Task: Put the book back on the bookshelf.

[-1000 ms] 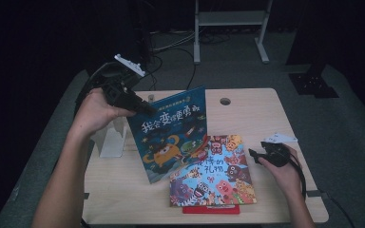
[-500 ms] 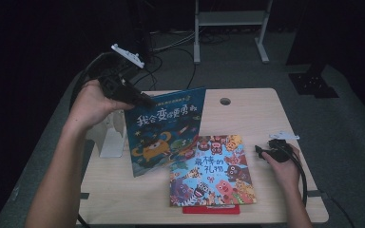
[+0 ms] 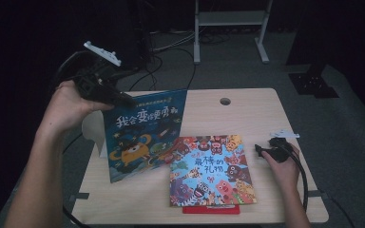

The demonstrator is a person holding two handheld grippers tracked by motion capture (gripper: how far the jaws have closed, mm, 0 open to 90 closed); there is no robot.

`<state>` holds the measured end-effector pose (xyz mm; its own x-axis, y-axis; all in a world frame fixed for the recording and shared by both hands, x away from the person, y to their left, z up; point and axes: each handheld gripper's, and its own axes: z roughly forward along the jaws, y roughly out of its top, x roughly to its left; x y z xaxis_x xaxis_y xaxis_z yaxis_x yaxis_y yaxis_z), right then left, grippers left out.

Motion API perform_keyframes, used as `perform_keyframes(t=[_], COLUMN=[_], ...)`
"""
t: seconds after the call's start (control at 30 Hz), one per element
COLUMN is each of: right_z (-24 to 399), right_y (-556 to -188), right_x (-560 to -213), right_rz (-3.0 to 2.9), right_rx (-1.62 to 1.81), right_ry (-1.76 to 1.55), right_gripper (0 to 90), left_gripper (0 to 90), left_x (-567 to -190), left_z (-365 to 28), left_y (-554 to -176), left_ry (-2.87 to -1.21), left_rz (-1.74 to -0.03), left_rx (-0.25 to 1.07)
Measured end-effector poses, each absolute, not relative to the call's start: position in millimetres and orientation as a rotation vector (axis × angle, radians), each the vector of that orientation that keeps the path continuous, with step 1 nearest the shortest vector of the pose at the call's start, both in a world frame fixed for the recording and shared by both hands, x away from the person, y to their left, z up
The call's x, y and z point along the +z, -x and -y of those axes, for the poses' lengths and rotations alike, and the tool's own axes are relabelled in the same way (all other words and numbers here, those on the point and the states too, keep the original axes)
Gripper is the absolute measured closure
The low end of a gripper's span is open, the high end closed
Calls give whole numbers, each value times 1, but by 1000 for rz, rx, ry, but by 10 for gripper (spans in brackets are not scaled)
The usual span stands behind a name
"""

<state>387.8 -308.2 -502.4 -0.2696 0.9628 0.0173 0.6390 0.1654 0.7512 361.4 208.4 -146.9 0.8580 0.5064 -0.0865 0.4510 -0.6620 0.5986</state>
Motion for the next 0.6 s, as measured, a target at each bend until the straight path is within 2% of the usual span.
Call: perform_keyframes(t=[0.6], right_z=[309], right_y=[-388], right_x=[-502], right_rz=[-1971], right_rx=[910], right_ry=[-1516], right_gripper=[290], left_gripper=[826], left_x=[-150], left_z=[-279], left_y=[-340], left_ry=[-2338], left_rz=[-877], left_rx=[182])
